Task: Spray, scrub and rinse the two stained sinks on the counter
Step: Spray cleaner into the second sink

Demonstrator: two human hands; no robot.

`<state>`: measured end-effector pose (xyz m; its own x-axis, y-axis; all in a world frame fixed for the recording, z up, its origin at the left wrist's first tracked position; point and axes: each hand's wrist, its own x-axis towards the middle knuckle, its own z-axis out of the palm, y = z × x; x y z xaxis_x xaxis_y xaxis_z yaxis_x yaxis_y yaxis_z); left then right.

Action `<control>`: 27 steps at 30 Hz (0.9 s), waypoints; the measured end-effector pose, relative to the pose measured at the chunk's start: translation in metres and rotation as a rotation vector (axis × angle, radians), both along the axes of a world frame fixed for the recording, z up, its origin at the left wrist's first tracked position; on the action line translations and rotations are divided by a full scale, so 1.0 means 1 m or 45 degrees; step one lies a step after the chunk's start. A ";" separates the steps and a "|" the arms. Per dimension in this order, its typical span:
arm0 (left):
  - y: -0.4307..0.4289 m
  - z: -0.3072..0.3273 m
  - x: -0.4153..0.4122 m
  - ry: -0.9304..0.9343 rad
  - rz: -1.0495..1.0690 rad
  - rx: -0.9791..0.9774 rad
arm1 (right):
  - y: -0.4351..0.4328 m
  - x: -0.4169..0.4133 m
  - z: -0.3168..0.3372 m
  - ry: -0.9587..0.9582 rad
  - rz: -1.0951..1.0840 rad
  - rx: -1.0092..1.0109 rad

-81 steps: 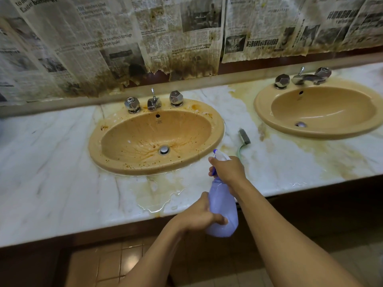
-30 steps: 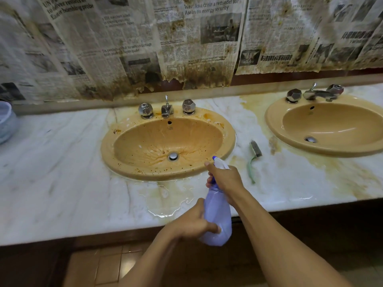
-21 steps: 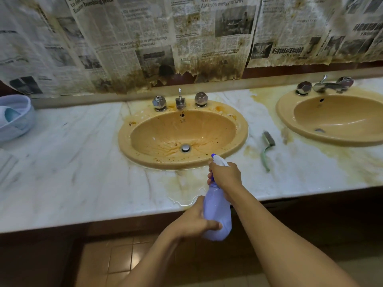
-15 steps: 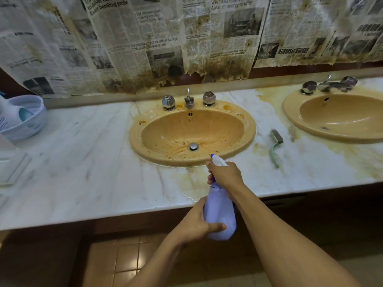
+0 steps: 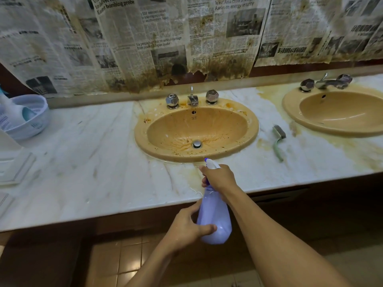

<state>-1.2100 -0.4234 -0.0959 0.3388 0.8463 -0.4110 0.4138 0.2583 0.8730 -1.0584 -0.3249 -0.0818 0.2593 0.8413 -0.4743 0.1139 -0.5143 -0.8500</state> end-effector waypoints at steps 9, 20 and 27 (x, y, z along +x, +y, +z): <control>0.004 0.005 -0.024 0.022 0.109 0.099 | 0.016 -0.034 0.006 0.193 0.016 0.032; 0.012 0.000 -0.046 0.023 0.222 0.085 | 0.036 -0.061 0.002 0.244 0.208 0.045; 0.010 -0.007 -0.062 -0.022 0.298 0.047 | 0.042 -0.084 -0.004 0.154 0.304 -0.020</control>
<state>-1.2719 -0.4139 -0.1033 0.1387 0.9170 -0.3740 0.3312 0.3129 0.8902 -1.1427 -0.2827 -0.0861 -0.0051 0.8642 -0.5032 0.1316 -0.4982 -0.8570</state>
